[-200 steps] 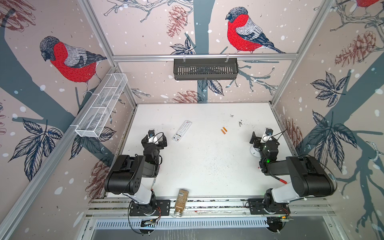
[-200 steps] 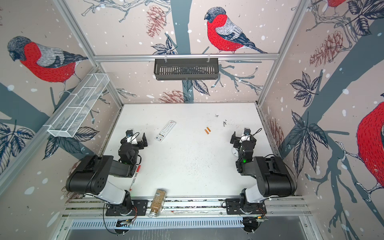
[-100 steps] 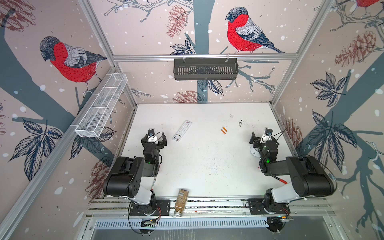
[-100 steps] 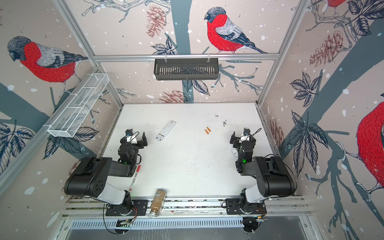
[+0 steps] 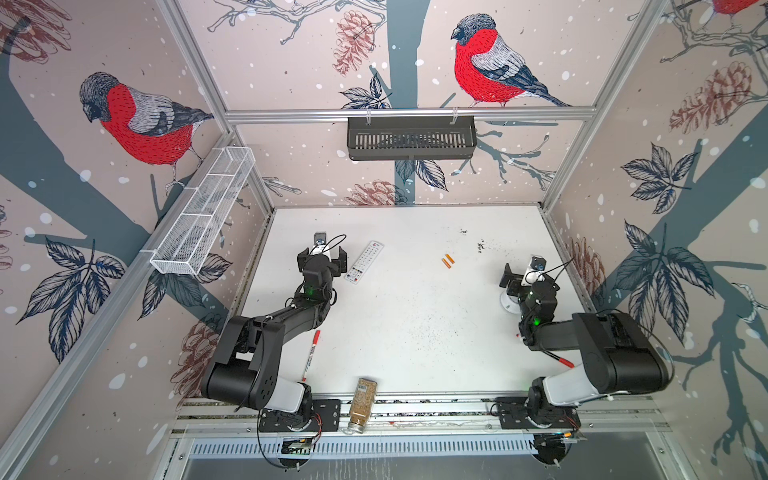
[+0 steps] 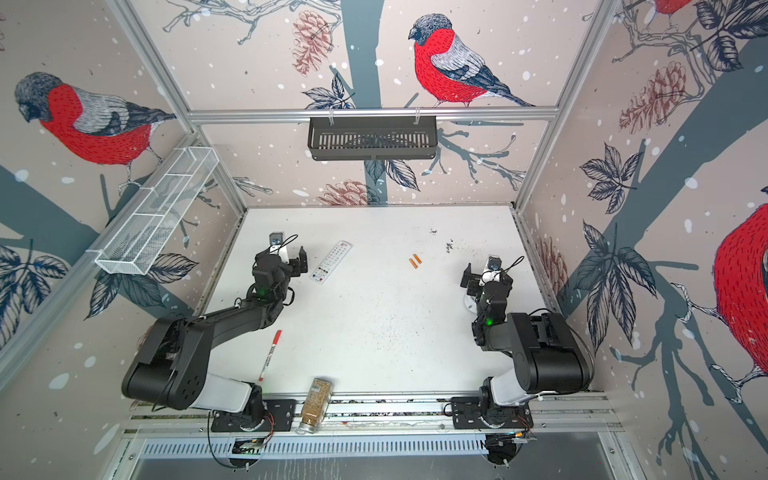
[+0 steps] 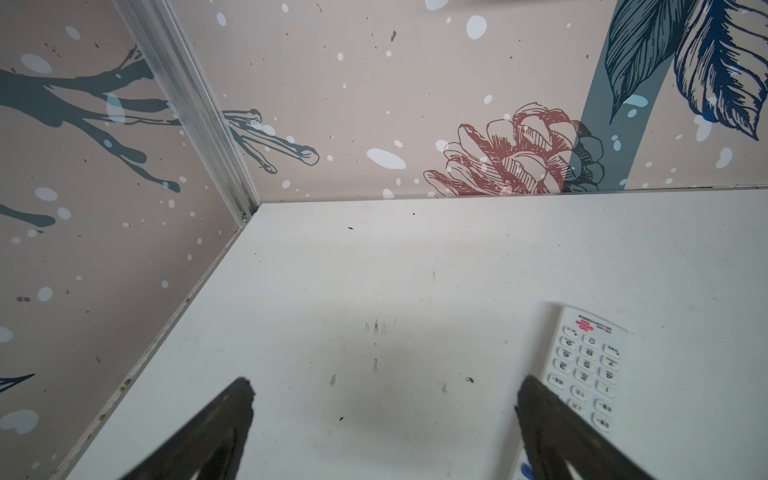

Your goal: Load the batteries into the remote control

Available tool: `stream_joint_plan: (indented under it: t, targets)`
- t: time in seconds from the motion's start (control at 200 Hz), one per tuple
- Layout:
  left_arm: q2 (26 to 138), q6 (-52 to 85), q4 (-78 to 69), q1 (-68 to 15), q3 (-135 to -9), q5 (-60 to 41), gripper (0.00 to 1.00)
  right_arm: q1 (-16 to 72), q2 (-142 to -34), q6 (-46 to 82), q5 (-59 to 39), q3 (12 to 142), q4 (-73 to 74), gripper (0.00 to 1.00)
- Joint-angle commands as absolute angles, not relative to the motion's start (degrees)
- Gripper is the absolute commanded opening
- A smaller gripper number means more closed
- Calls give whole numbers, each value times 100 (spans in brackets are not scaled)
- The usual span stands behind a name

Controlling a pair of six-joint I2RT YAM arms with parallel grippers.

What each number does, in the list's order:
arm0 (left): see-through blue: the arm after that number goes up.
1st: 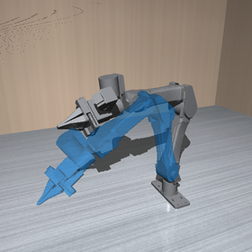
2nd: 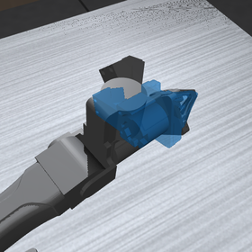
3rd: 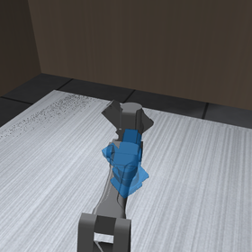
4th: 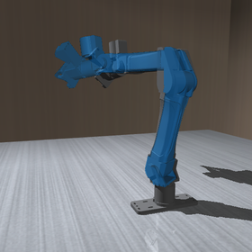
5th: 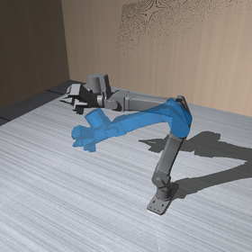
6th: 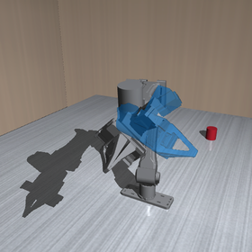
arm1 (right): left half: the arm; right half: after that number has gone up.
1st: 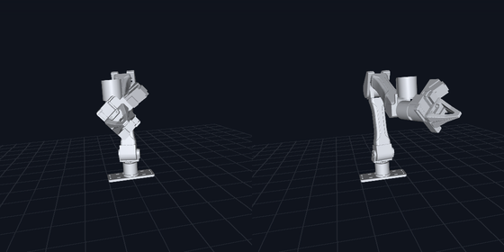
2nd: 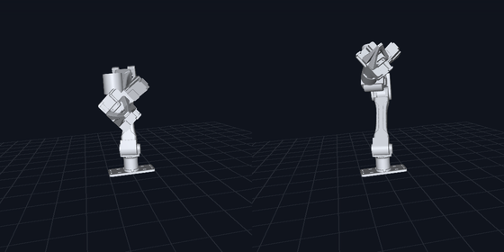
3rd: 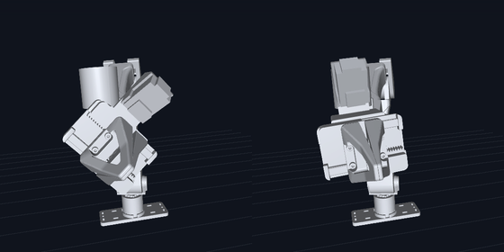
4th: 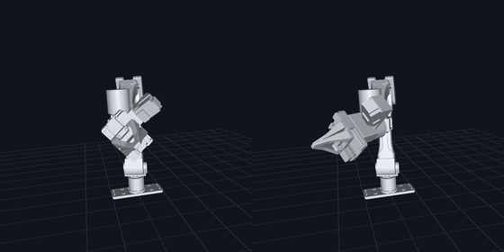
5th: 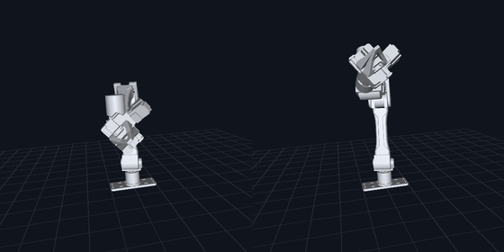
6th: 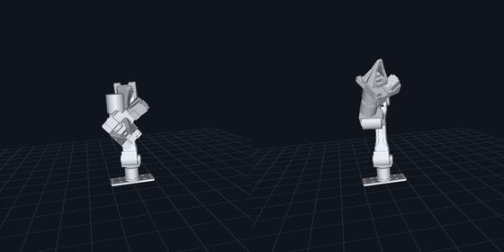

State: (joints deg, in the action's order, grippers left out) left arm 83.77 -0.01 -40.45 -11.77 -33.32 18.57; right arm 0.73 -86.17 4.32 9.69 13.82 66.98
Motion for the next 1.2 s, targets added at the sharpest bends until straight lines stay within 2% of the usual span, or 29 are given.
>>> stream_joint_plan:
  t: [0.0, 0.17, 0.385, 0.56, 0.705, 0.76, 0.936, 1.196]
  targets:
    - [8481, 267, -3401, -1221, -3638, 1598, 98, 79, -8631, 459, 872, 1432, 6713, 99]
    - [8986, 645, -2778, -1235, -4334, 487, 98, 144, -8504, 294, 734, 1537, 6529, 99]
    - [10009, 1249, -1797, -1274, -5586, -54, 98, 763, -8058, 106, 1545, 2693, 4216, 99]
    - [11019, 1450, -1397, -1274, -6667, -641, 98, 1320, -7969, 621, 1854, 3853, 2224, 99]
    - [11766, 1699, -993, -1278, -7531, -374, 98, 1586, -7807, 1015, 1808, 4590, 690, 99]
    - [12011, 1815, -880, -1270, -7817, -326, 98, 1617, -7602, 1257, 1580, 4625, 442, 99]
    - [12555, 1982, -1005, -1290, -8405, -1128, 98, 1704, -6732, 1611, 769, 4293, 372, 99]
    - [12769, 2258, -727, -1521, -8589, -1553, 98, 1697, -6246, 1407, 914, 4236, 71, 99]
